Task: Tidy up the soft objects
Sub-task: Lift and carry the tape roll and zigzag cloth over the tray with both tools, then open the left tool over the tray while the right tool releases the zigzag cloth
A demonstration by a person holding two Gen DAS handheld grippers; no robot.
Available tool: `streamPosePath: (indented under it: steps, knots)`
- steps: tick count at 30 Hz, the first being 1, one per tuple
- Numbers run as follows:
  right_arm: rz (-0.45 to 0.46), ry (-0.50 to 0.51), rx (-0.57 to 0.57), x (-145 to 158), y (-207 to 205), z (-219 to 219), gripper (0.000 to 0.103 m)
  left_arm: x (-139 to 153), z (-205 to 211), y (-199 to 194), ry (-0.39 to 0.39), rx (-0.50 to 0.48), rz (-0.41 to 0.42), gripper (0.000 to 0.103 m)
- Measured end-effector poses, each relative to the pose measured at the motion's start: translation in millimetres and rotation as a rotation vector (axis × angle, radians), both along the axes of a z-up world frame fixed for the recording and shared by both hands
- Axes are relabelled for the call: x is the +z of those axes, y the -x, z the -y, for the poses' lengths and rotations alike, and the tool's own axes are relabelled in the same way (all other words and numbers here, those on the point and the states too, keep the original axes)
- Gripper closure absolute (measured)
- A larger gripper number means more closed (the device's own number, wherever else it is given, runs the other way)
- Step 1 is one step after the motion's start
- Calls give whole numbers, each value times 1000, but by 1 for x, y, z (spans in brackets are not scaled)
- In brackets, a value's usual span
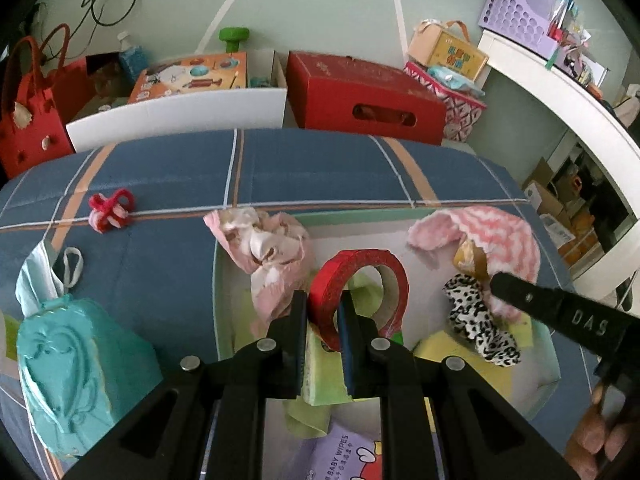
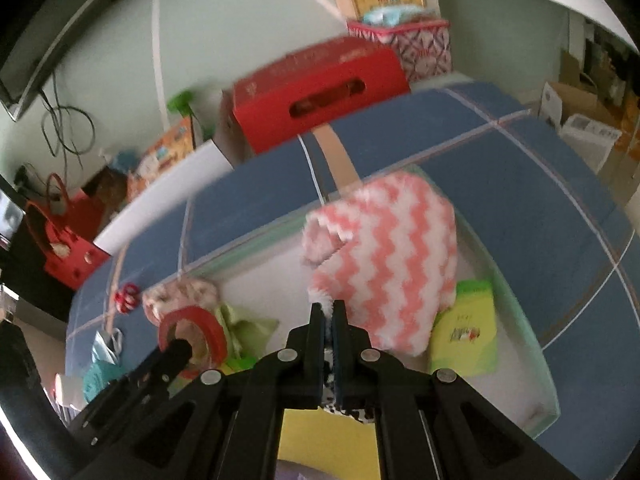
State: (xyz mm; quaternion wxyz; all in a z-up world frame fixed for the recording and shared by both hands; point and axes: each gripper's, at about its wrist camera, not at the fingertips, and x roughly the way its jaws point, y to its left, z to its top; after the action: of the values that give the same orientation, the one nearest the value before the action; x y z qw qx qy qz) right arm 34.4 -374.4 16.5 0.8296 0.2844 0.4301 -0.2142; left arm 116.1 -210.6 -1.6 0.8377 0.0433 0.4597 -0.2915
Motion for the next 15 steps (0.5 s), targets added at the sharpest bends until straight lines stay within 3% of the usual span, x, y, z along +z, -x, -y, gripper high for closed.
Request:
streamPosePath:
  steps: [4,6,8,12,13,15]
  knots:
    - [-24,-13,5,-3,-1,0,96,-1,2,-1,3,-7,-14,87]
    - [-31,-2,8,-1,-1,-2,96,2,1,-1,11,-12,-23,77]
    - [-37,10,15,2,-3,-4,96,6,-1,0,20,-11,-24,51]
    - [-56,26,14,7,-2,-6,95,18,-8,1,28,8,-19,50]
    - [-67,30,15,7,-2,-6,91,20,-11,0,22,21,-21,47]
    - [-89,38,22,7,-2,-8,69,22,-16,-1,11,42,-31,42]
